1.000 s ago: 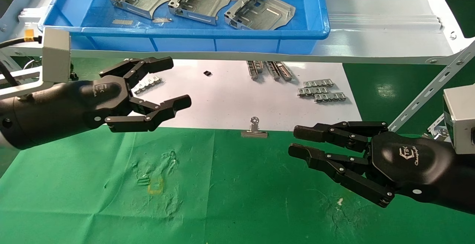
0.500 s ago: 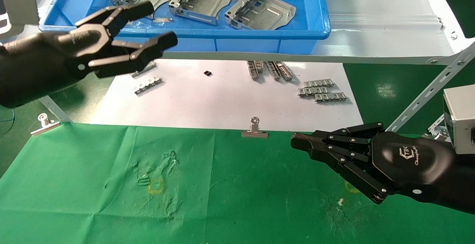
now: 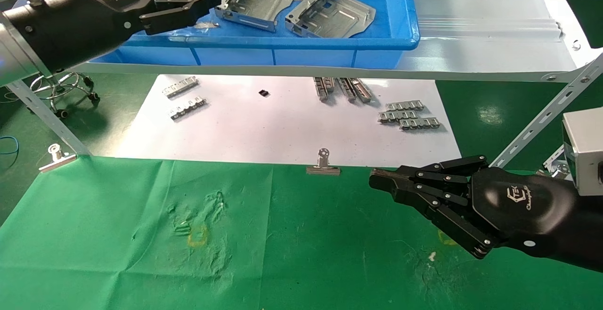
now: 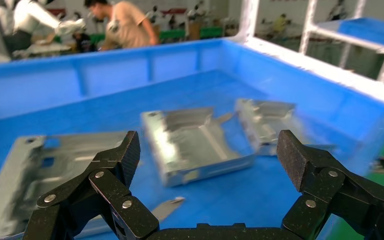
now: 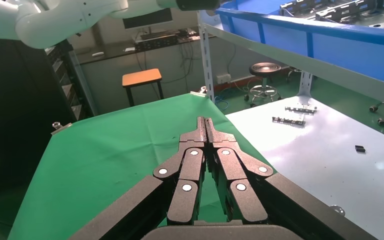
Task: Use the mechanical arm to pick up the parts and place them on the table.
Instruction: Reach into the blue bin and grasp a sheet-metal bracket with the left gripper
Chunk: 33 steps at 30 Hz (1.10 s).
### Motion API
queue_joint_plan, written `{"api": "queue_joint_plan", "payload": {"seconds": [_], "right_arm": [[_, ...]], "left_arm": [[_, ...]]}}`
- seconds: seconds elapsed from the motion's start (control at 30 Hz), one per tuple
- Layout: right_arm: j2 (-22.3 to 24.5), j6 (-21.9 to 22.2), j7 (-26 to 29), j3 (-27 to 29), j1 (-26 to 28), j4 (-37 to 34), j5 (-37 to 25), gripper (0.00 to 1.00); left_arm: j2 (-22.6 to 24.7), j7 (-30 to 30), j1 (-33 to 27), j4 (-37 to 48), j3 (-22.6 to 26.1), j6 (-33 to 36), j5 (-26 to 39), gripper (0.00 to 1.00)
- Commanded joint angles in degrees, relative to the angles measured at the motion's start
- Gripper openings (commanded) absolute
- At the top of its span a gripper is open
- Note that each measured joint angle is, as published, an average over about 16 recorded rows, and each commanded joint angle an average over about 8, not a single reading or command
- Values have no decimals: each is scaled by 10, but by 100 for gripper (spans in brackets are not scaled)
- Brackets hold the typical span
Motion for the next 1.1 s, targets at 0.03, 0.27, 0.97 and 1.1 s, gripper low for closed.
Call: {"api": "queue_joint_plan", "payload": {"seconds": [0.03,0.27,0.97,1.1], "right_arm": [[0,0,0,0,0,0,0,0],[0,0,0,0,0,0,0,0],[0,0,0,0,0,0,0,0],[0,0,0,0,0,0,0,0]], "left_arm": [[7,-1,-17,23,8,-8,14,100],[28,31,-75,107,20,-34,45,100],[83,78,-175,286,38,-1,75,100],[97,84,-178,301,38,1,75,100]]}}
